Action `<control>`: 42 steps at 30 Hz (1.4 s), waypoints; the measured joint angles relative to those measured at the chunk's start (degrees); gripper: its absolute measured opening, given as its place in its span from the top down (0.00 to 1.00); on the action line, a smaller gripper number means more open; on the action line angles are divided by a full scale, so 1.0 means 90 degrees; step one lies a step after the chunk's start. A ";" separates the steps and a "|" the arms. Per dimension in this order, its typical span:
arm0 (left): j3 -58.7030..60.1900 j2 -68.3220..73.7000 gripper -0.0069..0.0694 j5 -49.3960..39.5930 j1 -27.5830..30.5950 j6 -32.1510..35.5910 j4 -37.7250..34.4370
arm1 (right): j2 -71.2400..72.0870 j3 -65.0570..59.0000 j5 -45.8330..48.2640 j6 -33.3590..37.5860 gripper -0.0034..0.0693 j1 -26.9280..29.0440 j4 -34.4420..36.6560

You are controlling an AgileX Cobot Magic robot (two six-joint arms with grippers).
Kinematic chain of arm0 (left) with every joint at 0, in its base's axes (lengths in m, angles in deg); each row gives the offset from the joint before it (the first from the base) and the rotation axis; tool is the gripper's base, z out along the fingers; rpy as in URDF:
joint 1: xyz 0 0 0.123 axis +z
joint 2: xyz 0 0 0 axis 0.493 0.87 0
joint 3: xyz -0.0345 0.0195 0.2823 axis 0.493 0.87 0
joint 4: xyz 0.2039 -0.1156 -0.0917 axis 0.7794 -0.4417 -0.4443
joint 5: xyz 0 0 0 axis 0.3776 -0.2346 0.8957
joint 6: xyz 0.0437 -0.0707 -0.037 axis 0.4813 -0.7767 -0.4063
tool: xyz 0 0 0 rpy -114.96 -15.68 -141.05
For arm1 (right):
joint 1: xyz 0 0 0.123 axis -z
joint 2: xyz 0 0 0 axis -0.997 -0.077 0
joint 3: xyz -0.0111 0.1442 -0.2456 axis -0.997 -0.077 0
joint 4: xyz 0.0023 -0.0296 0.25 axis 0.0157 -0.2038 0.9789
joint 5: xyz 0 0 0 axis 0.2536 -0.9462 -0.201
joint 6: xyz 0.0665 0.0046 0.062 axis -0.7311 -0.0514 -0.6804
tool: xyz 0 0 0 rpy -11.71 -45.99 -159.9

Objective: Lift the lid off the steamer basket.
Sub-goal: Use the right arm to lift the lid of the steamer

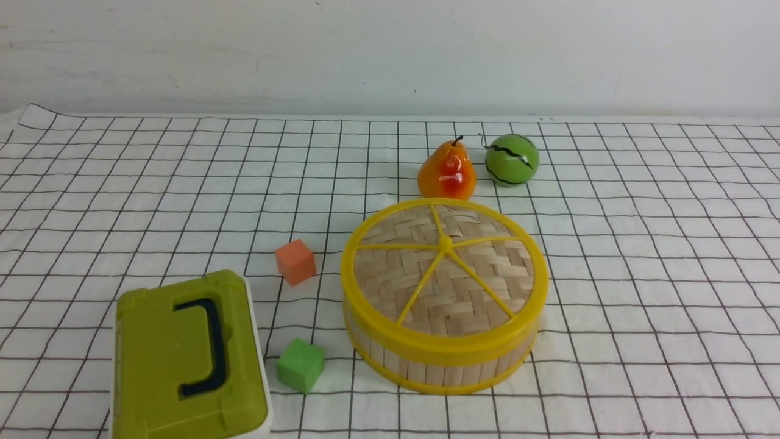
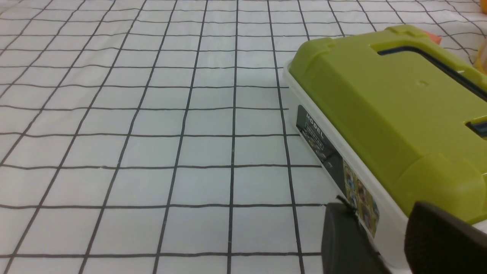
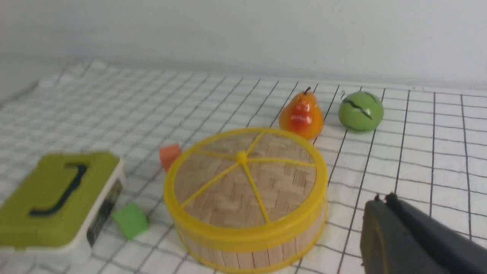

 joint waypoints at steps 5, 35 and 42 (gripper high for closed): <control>0.0000 0.0000 0.60 0.0000 0.0000 0.0000 0.0000 | -0.1863 0.1910 0.1829 0.0306 0.99 -0.0082 -0.0630; 0.0000 0.0000 0.60 0.0000 0.0000 0.0000 0.0000 | -0.8591 0.7473 0.3660 -0.1839 0.61 -0.3577 -0.3889; 0.0000 0.0000 0.60 0.0000 0.0000 0.0000 0.0000 | -0.9469 0.8006 0.3653 -0.2221 0.41 -0.3603 -0.3932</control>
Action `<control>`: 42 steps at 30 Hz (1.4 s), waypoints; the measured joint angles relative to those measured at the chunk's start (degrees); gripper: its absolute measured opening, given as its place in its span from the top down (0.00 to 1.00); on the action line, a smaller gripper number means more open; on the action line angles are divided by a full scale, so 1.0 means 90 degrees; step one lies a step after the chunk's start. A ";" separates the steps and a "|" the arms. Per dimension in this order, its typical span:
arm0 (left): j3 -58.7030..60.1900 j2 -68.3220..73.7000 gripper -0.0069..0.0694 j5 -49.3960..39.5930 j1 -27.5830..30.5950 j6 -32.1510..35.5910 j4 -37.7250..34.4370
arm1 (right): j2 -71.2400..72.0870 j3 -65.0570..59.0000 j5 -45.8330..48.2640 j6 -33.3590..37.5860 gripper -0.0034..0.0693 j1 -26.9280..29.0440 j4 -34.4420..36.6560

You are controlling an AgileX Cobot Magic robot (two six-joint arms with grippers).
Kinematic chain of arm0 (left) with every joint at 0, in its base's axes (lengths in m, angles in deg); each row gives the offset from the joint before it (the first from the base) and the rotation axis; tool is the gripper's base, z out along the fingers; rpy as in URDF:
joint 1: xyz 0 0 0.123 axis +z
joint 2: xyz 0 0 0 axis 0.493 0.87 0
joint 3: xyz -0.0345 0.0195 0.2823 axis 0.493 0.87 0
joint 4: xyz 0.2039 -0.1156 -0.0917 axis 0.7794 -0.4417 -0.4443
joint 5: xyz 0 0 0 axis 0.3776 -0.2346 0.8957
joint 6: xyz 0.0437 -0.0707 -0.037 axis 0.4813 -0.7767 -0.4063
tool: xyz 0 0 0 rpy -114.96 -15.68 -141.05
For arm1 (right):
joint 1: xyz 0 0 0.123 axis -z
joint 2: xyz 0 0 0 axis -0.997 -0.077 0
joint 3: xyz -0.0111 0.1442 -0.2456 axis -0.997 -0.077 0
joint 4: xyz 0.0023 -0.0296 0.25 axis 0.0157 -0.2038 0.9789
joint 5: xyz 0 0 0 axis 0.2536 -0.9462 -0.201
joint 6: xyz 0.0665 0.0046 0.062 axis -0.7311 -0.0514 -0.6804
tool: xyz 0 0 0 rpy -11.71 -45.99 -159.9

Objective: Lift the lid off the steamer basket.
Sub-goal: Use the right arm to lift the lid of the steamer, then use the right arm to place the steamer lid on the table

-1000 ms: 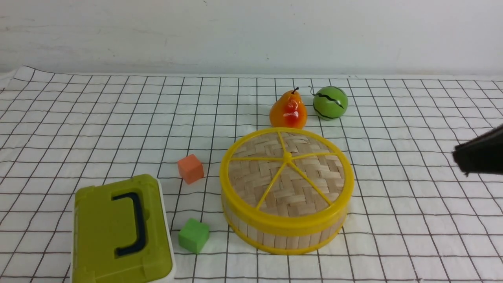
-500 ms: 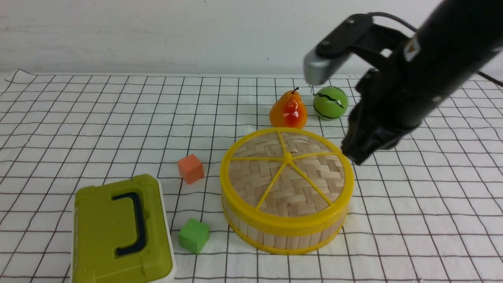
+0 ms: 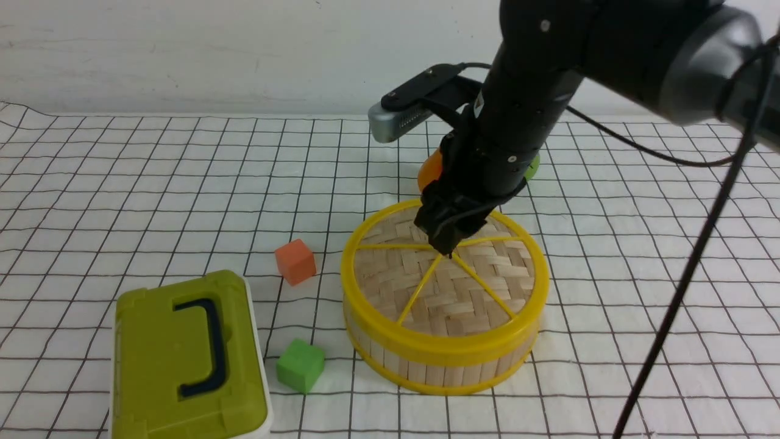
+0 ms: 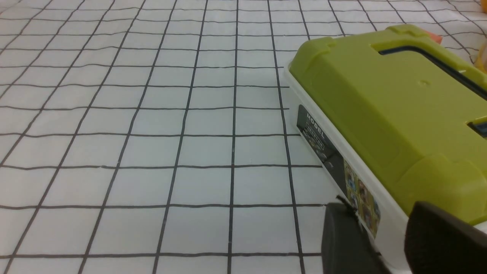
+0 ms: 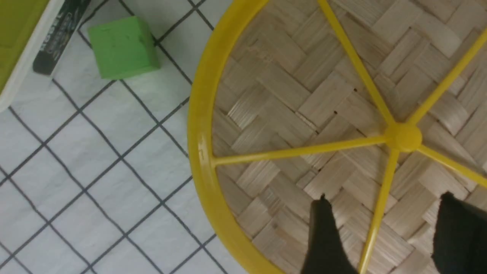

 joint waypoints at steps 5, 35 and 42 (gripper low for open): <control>0.0000 0.0000 0.60 0.0000 0.0000 0.0000 0.0000 | -0.0318 0.0055 -0.0150 -0.0286 0.41 0.0000 -0.0238; 0.0000 0.0000 0.60 0.0000 0.0000 0.0000 0.0000 | -0.0498 0.0089 -0.0539 -0.0747 0.82 0.0188 -0.0105; 0.0000 0.0000 0.60 0.0000 0.0000 0.0000 0.0000 | 0.0861 0.0082 -0.0005 -0.0741 0.82 0.0232 -0.0460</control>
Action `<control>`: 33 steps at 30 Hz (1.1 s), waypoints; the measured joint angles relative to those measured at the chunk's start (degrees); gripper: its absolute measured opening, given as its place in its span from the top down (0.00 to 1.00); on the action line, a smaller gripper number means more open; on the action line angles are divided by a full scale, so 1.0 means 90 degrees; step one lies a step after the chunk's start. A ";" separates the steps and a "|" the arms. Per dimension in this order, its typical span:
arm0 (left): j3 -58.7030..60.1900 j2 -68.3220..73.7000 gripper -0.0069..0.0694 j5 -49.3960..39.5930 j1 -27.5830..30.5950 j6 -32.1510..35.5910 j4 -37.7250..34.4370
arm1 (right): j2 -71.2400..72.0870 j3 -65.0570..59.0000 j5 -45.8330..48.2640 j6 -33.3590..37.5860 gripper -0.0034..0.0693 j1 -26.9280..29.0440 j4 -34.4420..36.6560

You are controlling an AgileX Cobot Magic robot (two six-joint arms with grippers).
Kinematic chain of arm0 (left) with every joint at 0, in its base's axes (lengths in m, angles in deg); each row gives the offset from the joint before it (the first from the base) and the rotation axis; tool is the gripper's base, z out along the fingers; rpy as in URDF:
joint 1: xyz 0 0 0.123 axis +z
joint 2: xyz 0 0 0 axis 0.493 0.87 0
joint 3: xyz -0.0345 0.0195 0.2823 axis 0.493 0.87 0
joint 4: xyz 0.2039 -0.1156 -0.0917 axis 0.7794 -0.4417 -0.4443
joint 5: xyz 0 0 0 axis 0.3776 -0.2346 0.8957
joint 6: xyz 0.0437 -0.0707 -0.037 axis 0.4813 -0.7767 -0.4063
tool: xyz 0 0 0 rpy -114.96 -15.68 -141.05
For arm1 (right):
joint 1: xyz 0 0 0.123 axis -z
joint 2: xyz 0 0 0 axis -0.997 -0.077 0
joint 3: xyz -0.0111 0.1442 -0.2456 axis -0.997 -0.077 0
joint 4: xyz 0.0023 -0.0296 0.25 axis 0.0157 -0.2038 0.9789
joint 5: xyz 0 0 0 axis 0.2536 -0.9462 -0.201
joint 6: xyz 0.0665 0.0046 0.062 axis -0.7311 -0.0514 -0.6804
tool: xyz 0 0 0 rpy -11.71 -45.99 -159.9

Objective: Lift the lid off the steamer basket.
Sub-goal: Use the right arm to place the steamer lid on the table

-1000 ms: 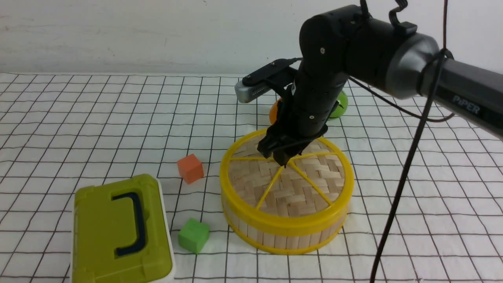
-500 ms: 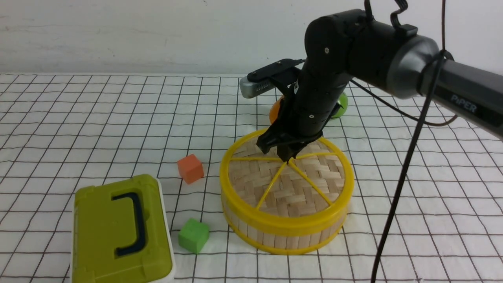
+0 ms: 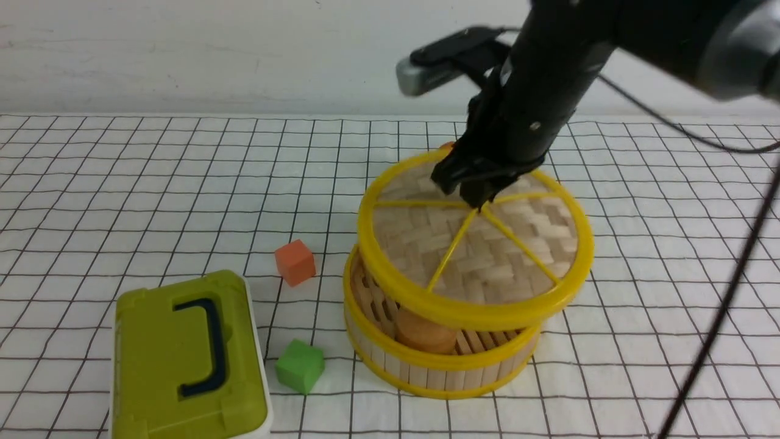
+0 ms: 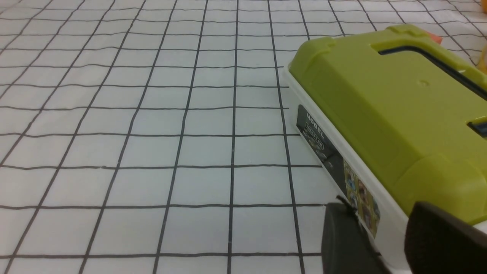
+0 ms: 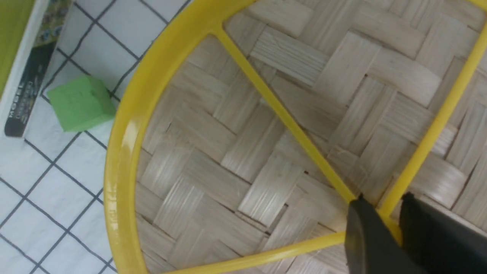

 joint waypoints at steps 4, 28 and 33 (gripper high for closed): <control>0.0000 0.0000 0.60 0.0000 0.0000 0.0000 0.0000 | 0.0772 -0.0018 0.0045 0.0007 0.82 0.0393 -0.0109; 0.0000 0.0000 0.60 0.0000 0.0000 0.0000 0.0000 | 0.0989 -0.3975 -0.2461 -0.0006 0.82 0.3250 0.0541; 0.0000 0.0000 0.60 0.0000 0.0000 0.0000 0.0000 | 0.0444 -0.3982 -0.2710 -0.0006 0.82 0.3250 0.0560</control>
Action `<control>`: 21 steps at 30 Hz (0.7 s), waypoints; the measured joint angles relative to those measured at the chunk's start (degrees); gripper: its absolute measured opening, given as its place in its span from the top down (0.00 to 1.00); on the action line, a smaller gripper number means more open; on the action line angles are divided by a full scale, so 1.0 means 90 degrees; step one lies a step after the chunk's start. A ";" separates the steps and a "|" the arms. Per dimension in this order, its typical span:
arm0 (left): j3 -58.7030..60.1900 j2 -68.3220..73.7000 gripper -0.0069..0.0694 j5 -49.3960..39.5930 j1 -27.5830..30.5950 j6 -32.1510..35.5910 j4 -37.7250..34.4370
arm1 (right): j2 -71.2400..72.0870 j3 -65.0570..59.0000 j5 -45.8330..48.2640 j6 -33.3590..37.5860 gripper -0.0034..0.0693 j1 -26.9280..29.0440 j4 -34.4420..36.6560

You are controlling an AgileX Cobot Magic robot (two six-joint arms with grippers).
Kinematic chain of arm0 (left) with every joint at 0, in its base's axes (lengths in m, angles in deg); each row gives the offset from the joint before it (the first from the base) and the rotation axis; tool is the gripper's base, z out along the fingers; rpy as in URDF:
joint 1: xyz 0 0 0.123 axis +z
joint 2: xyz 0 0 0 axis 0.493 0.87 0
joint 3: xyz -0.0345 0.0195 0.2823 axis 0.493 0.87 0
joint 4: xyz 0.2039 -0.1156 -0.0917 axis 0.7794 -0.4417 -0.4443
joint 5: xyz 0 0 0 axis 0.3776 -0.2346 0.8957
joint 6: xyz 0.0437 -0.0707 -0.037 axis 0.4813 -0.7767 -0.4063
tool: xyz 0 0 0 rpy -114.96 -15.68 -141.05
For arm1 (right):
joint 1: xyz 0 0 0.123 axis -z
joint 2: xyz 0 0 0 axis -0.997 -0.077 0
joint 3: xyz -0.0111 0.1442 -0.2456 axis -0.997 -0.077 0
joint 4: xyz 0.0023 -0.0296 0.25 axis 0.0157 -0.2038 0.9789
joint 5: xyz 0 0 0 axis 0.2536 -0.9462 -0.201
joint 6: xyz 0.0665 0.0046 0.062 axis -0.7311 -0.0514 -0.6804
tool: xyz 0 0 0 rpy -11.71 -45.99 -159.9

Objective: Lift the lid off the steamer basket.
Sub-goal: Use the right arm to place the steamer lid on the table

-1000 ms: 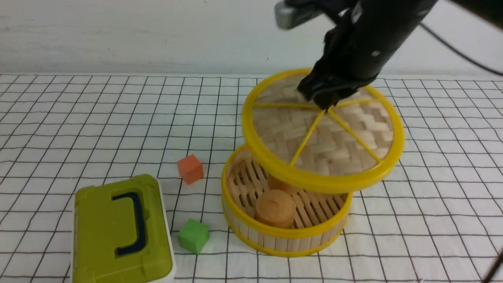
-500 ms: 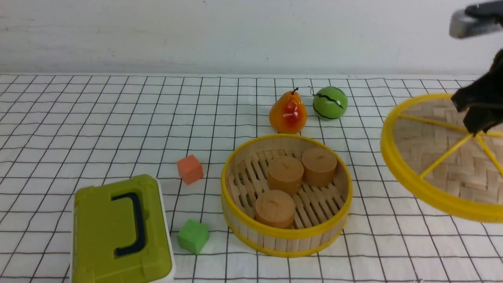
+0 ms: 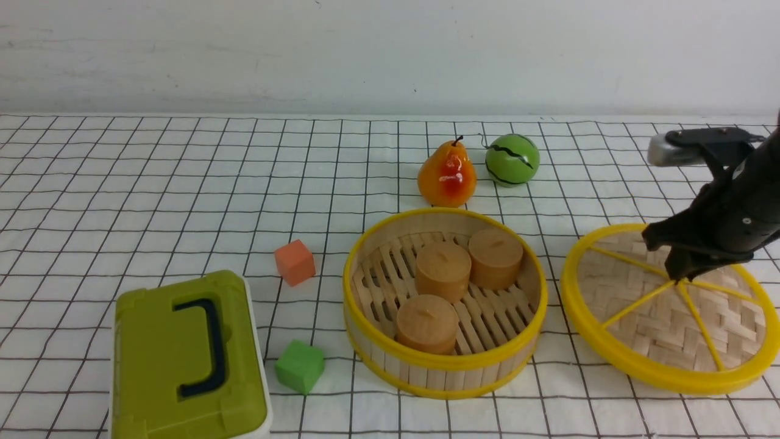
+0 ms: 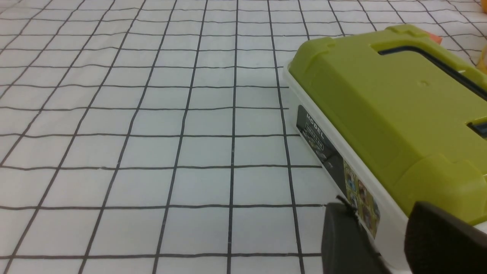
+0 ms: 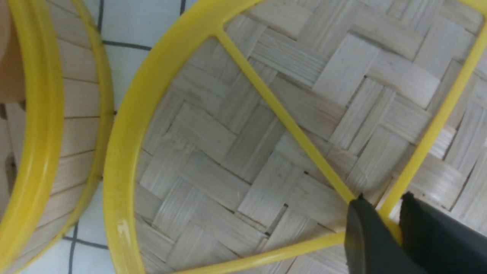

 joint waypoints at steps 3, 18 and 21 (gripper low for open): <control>0.0000 0.0000 0.60 0.0000 0.0000 0.0000 0.0000 | -0.0149 -0.0005 -0.0069 0.0000 0.82 0.0000 0.0000; 0.0000 0.0000 0.60 0.0000 0.0000 0.0000 0.0000 | 0.0350 0.0020 0.0439 0.0011 0.55 0.0000 0.0171; 0.0000 0.0000 0.60 0.0000 0.0000 0.0000 0.0000 | 0.1112 0.0020 0.0524 0.0260 0.62 0.0000 0.0447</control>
